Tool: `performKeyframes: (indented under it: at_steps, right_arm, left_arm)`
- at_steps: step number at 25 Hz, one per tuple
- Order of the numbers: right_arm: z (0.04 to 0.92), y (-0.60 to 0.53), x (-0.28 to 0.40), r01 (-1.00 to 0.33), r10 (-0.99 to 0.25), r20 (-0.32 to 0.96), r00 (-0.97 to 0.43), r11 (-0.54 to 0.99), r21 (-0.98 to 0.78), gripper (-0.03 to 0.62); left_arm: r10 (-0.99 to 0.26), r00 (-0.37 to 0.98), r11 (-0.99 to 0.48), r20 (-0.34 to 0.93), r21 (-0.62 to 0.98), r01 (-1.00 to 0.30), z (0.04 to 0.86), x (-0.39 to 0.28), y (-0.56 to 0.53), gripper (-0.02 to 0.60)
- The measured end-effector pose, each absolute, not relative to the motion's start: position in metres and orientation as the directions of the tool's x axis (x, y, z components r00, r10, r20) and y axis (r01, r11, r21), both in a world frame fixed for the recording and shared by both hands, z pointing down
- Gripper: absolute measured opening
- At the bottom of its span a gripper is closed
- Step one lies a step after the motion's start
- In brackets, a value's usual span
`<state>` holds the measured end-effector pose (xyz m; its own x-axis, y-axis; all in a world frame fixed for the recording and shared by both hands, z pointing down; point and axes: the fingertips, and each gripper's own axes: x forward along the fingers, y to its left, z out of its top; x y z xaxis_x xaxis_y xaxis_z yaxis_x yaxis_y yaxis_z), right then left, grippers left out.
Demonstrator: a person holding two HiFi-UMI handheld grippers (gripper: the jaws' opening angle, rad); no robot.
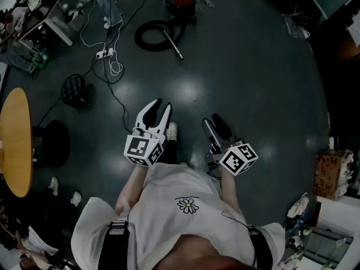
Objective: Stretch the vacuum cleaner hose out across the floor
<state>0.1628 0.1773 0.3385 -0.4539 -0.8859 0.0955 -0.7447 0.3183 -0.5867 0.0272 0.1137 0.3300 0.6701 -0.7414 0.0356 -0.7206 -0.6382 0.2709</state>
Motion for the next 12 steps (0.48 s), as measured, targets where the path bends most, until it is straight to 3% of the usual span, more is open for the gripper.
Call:
performKeyframes:
  at_steps: [5, 12]
  right_arm:
    - [0.344, 0.094, 0.143, -0.736, -0.858, 0.124, -0.498, 0.343, -0.583, 0.232]
    - [0.342, -0.031, 0.100, -0.726, -0.804, 0.170, -0.570, 0.396, -0.563, 0.233]
  left_arm:
    - [-0.719, 0.692, -0.667, 0.070, 0.213, -0.714, 0.336, 0.015, 0.028, 0.114]
    - [-0.777, 0.628, -0.595, 0.045, 0.273, -0.756, 0.330, -0.024, -0.113, 0.115]
